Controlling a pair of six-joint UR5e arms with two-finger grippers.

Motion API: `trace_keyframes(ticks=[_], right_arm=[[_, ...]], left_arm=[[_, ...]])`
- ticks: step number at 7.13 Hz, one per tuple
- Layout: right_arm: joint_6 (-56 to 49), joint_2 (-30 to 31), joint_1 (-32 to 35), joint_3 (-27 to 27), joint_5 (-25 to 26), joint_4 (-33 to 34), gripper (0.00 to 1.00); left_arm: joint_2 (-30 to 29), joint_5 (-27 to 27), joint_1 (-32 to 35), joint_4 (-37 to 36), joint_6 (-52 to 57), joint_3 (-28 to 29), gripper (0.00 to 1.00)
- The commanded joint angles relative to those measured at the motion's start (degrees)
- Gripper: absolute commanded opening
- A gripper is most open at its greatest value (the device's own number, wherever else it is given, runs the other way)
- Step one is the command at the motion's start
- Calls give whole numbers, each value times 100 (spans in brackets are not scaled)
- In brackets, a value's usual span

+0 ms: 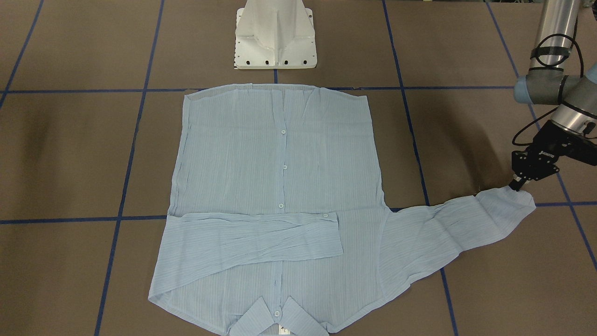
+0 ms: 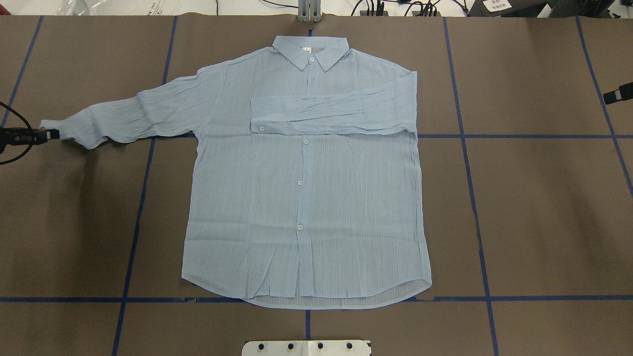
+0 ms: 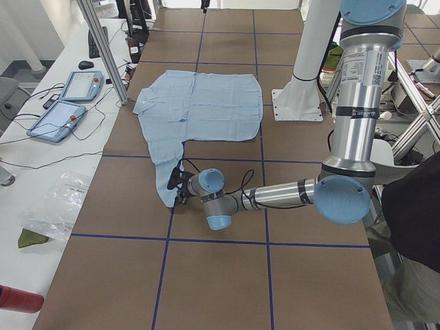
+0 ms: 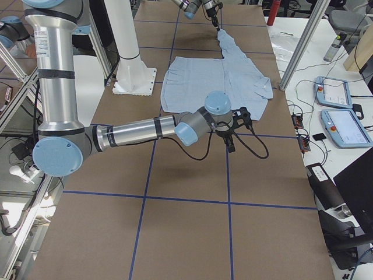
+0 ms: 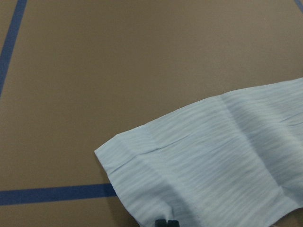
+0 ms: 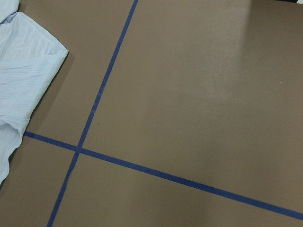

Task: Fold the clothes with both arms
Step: 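Fold the held sleeve across the shirt with the left gripper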

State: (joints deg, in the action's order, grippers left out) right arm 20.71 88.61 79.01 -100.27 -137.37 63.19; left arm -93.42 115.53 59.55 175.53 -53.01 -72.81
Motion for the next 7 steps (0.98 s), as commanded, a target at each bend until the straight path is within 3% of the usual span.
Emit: trace_keyframes(ticks=[1,4,6,7], right_arm=[[12,-2,0,-1,0,0,100],[12,-10,-9,-1,9,0,100],[21,-2,-9,-10,9,0,100],[21,-2,-9,-1,9,0,100]], left_arm=[[-236,92,30,-245,-225,-699,0],[-1945,444,-66,-2041,-1401,-893,0],[-2957,278,-653,-3063,-2051,-963,0],[-3580,-132,-1038,-3852,-2142,-963,0]])
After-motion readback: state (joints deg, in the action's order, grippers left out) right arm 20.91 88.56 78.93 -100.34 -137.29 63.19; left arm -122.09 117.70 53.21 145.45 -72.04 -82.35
